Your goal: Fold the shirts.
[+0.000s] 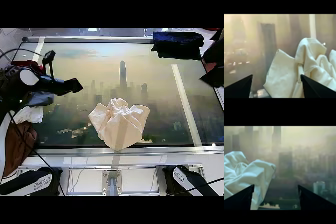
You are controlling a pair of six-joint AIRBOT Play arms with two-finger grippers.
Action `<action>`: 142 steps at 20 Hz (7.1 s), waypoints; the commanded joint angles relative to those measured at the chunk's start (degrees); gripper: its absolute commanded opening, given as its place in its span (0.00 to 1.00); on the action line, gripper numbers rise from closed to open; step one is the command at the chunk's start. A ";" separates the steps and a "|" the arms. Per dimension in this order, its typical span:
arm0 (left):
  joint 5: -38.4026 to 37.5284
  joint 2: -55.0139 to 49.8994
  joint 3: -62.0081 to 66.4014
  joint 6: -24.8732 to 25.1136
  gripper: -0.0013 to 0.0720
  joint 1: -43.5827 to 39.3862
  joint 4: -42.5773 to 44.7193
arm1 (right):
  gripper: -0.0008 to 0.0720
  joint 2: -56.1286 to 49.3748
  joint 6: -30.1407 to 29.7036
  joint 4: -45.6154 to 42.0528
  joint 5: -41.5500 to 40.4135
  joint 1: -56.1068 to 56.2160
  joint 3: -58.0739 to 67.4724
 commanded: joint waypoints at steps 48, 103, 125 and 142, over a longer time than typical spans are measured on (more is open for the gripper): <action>-12.57 -28.81 15.32 26.34 0.03 -8.20 -7.91 | 0.67 -33.81 0.92 1.16 39.91 26.36 -24.26; -14.21 4.28 -8.85 16.22 0.67 29.20 -15.50 | 0.62 -20.87 8.76 -37.57 15.37 21.22 8.11; 4.07 29.66 -42.69 5.86 0.37 -14.86 -3.80 | 0.62 -13.64 5.31 -26.47 10.99 20.59 8.11; 10.32 19.47 -52.43 -12.26 0.70 -14.97 -20.98 | 0.62 -13.64 4.42 -26.45 9.55 20.59 8.11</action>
